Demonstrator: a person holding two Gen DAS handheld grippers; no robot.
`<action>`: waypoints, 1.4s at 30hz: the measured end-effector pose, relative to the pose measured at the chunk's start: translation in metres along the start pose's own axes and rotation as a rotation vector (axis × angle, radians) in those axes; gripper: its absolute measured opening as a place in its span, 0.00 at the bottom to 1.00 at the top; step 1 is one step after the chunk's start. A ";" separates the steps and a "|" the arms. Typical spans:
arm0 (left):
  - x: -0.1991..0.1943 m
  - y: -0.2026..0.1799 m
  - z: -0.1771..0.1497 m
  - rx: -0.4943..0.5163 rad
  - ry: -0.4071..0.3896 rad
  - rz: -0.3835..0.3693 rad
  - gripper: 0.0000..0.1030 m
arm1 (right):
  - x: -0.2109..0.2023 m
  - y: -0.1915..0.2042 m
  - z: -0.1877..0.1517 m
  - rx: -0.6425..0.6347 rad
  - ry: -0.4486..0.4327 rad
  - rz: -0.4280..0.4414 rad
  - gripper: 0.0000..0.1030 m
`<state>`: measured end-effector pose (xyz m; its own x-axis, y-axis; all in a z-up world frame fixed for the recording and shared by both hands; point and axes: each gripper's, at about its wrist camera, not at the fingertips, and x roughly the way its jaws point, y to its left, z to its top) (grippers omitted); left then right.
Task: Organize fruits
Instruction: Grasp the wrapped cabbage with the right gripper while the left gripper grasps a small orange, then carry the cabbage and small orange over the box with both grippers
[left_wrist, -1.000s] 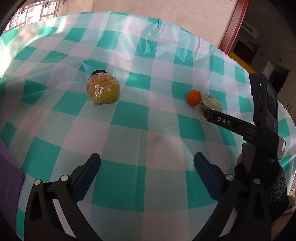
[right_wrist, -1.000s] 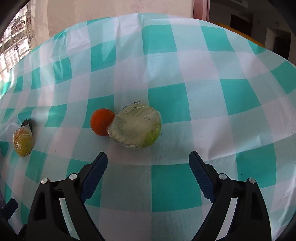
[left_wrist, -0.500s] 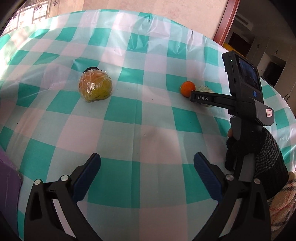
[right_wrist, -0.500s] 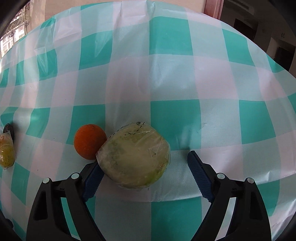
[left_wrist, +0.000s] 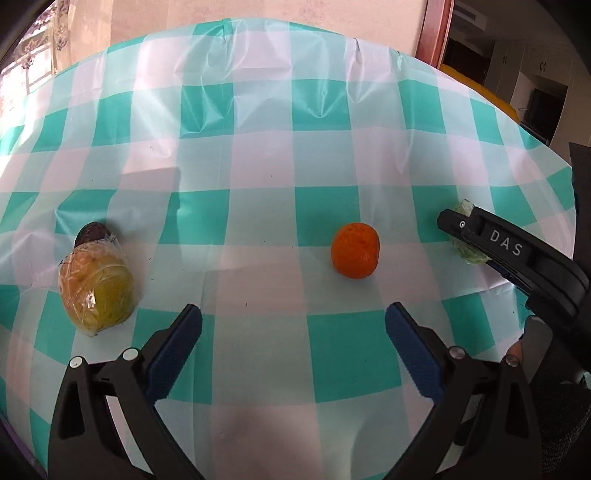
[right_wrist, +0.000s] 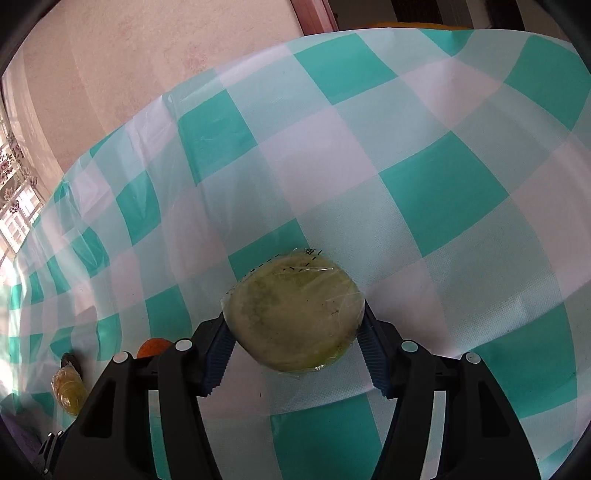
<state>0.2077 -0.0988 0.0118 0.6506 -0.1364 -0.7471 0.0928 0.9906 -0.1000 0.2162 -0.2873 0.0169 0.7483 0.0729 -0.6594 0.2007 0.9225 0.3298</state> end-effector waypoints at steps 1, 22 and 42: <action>0.007 -0.007 0.006 0.022 0.004 0.009 0.90 | -0.001 -0.003 0.001 0.016 -0.007 0.006 0.58; 0.012 -0.003 0.022 -0.001 -0.043 -0.041 0.31 | -0.001 -0.008 0.003 0.050 -0.010 0.021 0.58; -0.089 0.040 -0.088 -0.202 -0.073 -0.067 0.31 | -0.023 -0.002 -0.019 0.046 0.037 0.191 0.58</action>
<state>0.0875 -0.0465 0.0168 0.7014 -0.1942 -0.6857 -0.0106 0.9592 -0.2825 0.1868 -0.2834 0.0187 0.7518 0.2595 -0.6062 0.0870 0.8723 0.4812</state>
